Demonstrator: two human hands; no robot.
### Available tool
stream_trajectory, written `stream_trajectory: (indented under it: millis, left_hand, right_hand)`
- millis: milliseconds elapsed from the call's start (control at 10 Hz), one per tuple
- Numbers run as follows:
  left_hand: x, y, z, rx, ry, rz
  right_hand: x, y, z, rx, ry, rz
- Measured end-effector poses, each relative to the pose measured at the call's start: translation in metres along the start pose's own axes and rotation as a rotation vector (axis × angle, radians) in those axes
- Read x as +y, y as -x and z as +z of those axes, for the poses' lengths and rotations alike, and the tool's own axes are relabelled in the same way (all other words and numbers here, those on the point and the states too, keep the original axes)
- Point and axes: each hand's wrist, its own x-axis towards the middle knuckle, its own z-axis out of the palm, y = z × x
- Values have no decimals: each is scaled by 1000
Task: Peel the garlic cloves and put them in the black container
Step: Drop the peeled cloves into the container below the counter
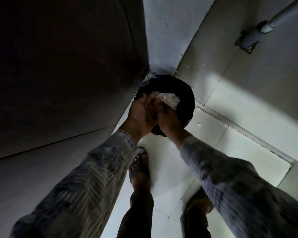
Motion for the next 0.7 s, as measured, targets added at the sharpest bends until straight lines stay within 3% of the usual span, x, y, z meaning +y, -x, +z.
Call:
stream_trajectory:
  millis: [100,200,300,400,500,600,700]
  left_hand:
    - [0,2,-3,1065,-848,324]
    - [3,20,0,268,-391,245]
    - [-2,16,-6,149,-223,321]
    - [-16,21,-10,199,-378,532]
    - [-21,22,8,180,-416,382]
    - [-28,21,6,182,-568,585]
    - [-32,27,4,215,-428,607]
  right_hand:
    - [0,9,-6,-20,67,-478]
    - [18,-2,-4,-200,6,-197]
    - [-4,-21,-13,-127,-554,440]
    - [-35,-19,-23,-122,-677,316]
    - [-68,-26,-27,15,-338,-307]
    - [-25,-22,-19,10,-49,-336]
    - [-29,-43,-9,28,-472,169]
